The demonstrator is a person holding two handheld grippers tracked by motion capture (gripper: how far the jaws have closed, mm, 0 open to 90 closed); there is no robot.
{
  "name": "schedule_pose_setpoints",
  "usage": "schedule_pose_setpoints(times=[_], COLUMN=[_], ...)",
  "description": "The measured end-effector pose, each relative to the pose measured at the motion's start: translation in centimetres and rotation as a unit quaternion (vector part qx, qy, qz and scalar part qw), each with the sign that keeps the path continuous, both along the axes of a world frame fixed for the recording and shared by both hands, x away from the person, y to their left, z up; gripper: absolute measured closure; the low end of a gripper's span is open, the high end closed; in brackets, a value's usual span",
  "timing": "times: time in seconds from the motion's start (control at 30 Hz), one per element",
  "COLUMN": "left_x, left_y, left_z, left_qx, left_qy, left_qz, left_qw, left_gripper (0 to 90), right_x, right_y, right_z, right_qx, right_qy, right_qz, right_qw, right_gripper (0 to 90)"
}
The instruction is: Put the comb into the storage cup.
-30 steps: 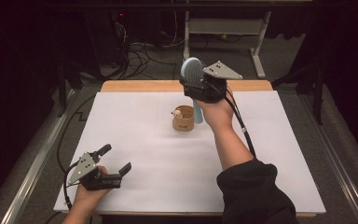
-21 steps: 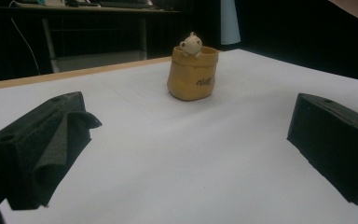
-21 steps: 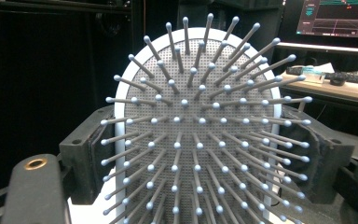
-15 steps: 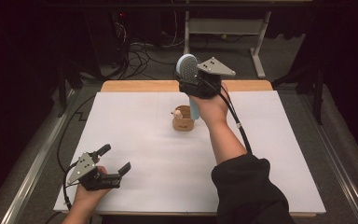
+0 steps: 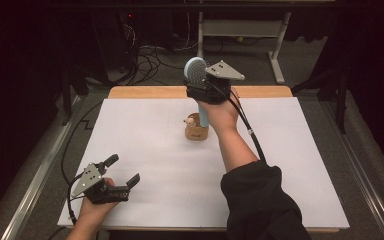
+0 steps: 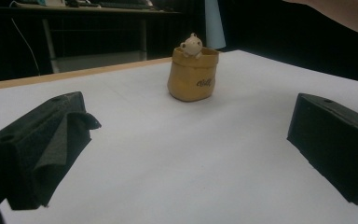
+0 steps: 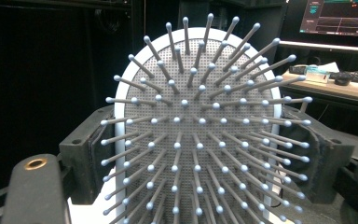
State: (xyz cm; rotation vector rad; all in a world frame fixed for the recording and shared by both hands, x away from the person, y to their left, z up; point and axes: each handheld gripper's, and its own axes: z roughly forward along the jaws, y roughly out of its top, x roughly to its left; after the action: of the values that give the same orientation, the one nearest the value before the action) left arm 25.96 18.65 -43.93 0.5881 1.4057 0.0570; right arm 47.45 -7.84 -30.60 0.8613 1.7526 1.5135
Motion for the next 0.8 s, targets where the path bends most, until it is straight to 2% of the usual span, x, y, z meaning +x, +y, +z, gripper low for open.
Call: schedule_pose_setpoints(times=[0.27,0.53,0.6,0.8], left_x=[-0.1,-0.1,-0.1,-0.1], left_y=[0.0,0.1,0.0,0.0], left_z=[0.0,0.0,0.1,0.1], left_qx=[-0.001,-0.001,-0.009,-0.010], left_qy=[0.001,0.001,0.007,0.007], left_qz=[-0.001,-0.001,-0.001,-0.001], left_qw=[1.0000,1.0000,0.9999,0.9999], left_gripper=[0.2,0.2,0.2,0.2], right_x=[0.5,0.9,1.0,1.1], right_y=[0.0,-0.2,-0.1,-0.1], right_z=[-0.2,-0.3,-0.3,-0.7], right_qx=[0.004,0.019,0.023,0.019], right_qy=[0.001,-0.004,-0.006,-0.004], right_qz=[-0.006,-0.009,-0.011,-0.014], right_qw=[1.0000,0.9998,0.9997,0.9997], right_gripper=[20.7,20.6,20.6,20.6])
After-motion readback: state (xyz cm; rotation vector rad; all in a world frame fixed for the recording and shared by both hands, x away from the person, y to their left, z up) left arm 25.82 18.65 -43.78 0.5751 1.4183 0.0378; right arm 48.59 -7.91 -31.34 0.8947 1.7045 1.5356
